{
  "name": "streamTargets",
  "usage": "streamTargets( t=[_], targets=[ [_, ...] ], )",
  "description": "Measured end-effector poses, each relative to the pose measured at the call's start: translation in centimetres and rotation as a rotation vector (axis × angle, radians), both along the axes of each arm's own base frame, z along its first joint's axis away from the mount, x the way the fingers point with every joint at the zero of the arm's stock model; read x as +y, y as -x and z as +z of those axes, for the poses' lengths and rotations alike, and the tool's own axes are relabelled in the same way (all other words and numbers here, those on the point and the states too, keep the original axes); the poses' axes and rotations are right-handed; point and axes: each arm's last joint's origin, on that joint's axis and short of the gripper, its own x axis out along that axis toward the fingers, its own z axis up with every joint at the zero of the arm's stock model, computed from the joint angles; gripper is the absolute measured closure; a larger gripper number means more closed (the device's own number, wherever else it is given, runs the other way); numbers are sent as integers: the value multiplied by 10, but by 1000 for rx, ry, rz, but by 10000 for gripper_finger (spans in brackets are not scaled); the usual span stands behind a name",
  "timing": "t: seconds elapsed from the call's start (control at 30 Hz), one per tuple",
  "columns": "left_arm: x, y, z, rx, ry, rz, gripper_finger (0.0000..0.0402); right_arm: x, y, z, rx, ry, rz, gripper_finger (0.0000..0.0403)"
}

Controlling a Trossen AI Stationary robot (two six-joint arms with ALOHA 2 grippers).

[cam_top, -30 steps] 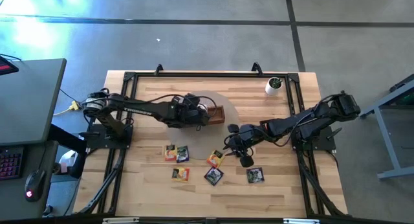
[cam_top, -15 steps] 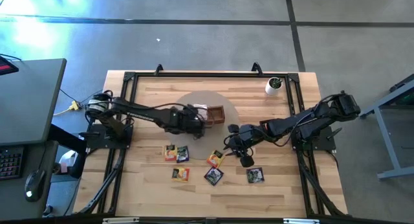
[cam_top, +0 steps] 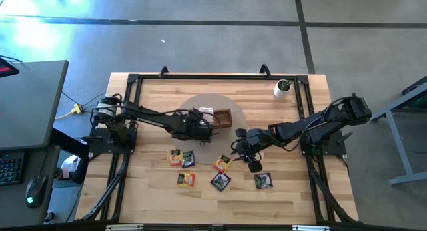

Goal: Pick & Place Tea
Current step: Put the purple tea bag into the left section of the wooden organizer

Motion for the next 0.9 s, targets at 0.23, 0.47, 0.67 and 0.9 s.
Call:
streamTargets(
  t=[0.23, 0.47, 0.67, 0.9],
  targets=[
    [0, -4, -17, 36, 0, 32, 270, 0, 0, 0, 0, 1, 1, 277],
    [0, -7, -20, -1, 2, 77, 381, -1, 0, 0, -1, 14, -45, 277],
    [-5, -4, -9, -71, -7, 114, 386, -4, -1, 0, -3, 42, -132, 277],
    [-19, -2, 8, -119, -60, 205, 397, -4, -1, 0, -5, 51, -141, 276]
  ],
)
